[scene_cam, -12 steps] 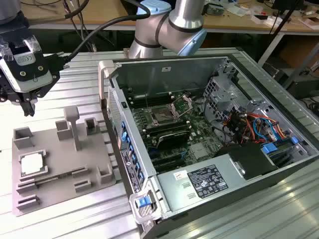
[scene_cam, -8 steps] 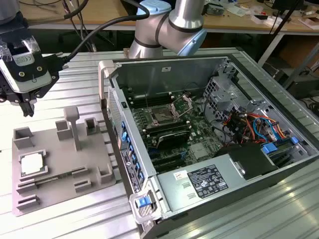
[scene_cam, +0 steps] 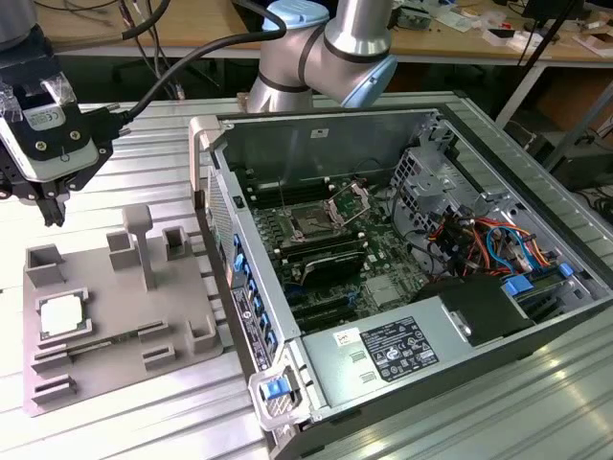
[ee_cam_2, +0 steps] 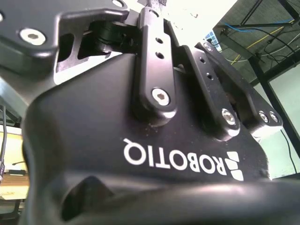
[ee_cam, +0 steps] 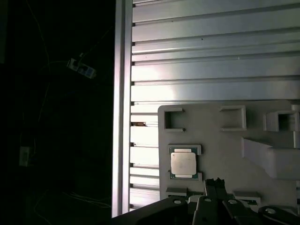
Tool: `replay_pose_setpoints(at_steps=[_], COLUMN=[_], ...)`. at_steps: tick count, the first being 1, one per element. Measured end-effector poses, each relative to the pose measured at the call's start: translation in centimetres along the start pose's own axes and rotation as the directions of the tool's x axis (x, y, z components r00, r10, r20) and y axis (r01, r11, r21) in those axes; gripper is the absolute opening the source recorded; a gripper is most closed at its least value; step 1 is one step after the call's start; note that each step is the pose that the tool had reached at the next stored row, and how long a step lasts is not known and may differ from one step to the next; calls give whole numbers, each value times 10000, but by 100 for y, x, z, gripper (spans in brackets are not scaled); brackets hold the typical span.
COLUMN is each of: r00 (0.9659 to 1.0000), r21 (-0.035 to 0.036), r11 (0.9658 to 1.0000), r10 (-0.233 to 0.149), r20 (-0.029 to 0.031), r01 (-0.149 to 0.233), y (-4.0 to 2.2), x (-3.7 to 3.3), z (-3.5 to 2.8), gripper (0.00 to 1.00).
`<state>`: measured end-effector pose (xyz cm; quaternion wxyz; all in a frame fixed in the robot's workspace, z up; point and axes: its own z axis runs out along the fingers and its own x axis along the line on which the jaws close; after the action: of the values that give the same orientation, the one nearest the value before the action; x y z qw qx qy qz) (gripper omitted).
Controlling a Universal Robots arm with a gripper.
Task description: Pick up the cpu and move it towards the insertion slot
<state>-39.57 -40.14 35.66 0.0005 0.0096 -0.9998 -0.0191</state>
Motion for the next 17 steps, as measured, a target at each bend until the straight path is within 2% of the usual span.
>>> replay_pose_setpoints(at_steps=[17], r00=[10000], r21=[0], r11=[10000], r10=[0], r20=[0], r01=[0], y=[-11], x=[1], z=[45], gripper=[11])
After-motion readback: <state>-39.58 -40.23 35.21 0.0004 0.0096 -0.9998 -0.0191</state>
